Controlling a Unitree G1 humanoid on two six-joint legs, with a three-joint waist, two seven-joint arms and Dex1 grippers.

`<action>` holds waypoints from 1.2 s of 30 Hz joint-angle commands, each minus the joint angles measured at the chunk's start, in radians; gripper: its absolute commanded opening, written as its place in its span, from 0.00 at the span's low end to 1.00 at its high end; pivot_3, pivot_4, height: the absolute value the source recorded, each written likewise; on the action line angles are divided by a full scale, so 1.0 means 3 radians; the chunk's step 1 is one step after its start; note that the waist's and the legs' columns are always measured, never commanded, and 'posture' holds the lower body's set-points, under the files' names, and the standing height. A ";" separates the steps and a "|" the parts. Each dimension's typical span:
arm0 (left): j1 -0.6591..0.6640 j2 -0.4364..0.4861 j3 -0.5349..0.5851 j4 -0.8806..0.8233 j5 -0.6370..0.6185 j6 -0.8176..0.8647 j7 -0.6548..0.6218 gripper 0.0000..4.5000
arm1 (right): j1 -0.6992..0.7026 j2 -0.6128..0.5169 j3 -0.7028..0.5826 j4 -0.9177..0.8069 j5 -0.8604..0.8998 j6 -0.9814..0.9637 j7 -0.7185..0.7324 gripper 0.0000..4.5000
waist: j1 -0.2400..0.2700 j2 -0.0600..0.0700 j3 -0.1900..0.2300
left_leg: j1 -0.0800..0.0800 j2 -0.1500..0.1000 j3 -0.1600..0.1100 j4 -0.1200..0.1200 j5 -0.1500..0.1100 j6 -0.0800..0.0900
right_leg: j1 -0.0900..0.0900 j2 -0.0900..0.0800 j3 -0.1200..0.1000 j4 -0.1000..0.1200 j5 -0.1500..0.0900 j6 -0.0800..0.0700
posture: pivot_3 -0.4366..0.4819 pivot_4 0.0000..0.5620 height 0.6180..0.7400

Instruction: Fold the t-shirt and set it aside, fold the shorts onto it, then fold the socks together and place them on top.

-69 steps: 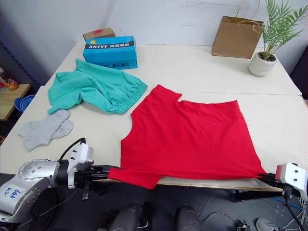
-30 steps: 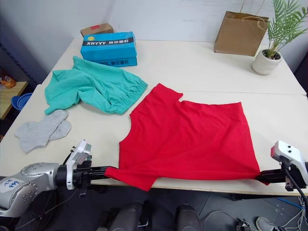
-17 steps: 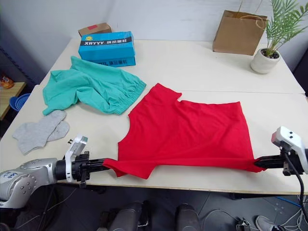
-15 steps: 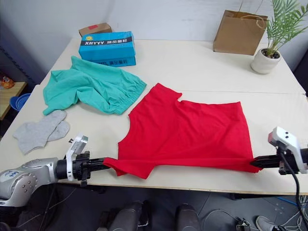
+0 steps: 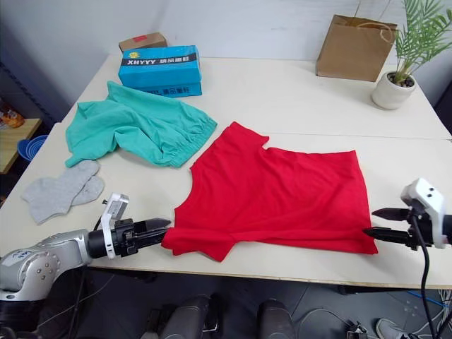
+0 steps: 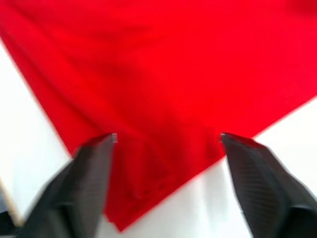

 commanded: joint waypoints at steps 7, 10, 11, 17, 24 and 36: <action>0.0238 0.0204 0.0143 -0.0154 0.0620 -0.1451 -0.0637 0.99 | 0.0894 0.0439 -0.0647 -0.1347 0.0364 -0.0002 -0.0159 0.99 | 0.0016 -0.0010 -0.0001 | 0.0000 0.0000 0.0003 -0.0011 -0.0009 -0.0021 | -0.0003 0.0001 0.0003 -0.0007 0.0000 0.0000 | 0.48 0.27 1.00; 0.0389 0.0433 -0.0060 -0.0217 0.0948 -0.1964 -0.1070 0.99 | 0.1049 0.0619 -0.0565 -0.1651 0.0339 -0.0150 -0.0222 0.99 | 0.0012 -0.0011 -0.0002 | 0.0000 0.0000 0.0005 -0.0016 -0.0010 -0.0023 | -0.0004 0.0002 0.0005 -0.0011 0.0000 0.0000 | 0.48 0.27 1.00; 0.0451 0.0530 -0.0194 -0.0281 0.1088 -0.2146 -0.1230 0.99 | 0.1065 0.0697 -0.0507 -0.1701 0.0283 -0.0279 -0.0251 0.99 | 0.0008 -0.0012 -0.0002 | 0.0000 0.0000 0.0006 -0.0017 -0.0011 -0.0024 | -0.0004 0.0002 0.0007 -0.0014 0.0000 0.0000 | 0.48 0.27 1.00; 0.0433 0.0533 -0.0730 -0.0565 0.1322 -0.2536 -0.1456 0.99 | 0.1258 0.0943 -0.0316 -0.1780 0.0153 -0.0680 -0.0263 0.99 | 0.0024 -0.0012 -0.0003 | 0.0000 -0.0001 0.0012 -0.0022 -0.0012 -0.0025 | -0.0006 0.0001 0.0015 -0.0022 0.0000 0.0000 | 0.48 0.27 1.00; 0.0390 0.0434 -0.1454 -0.0682 0.1455 -0.2397 -0.1569 0.99 | 0.1417 0.0927 -0.0278 -0.1824 0.0198 -0.0627 -0.0285 0.99 | 0.0005 -0.0011 -0.0003 | 0.0001 -0.0001 0.0011 -0.0022 -0.0011 -0.0021 | -0.0005 0.0001 0.0014 -0.0018 0.0000 0.0000 | 0.48 0.27 1.00; -0.0289 0.0054 -0.1440 0.0169 0.1674 -0.2580 -0.1278 0.99 | 0.1438 0.0963 -0.0275 -0.1984 0.0278 -0.0440 -0.0404 0.99 | 0.0015 -0.0013 -0.0003 | 0.0000 0.0000 0.0010 -0.0015 0.0007 -0.0012 | -0.0003 -0.0001 0.0015 -0.0016 0.0004 -0.0011 | 0.48 0.27 1.00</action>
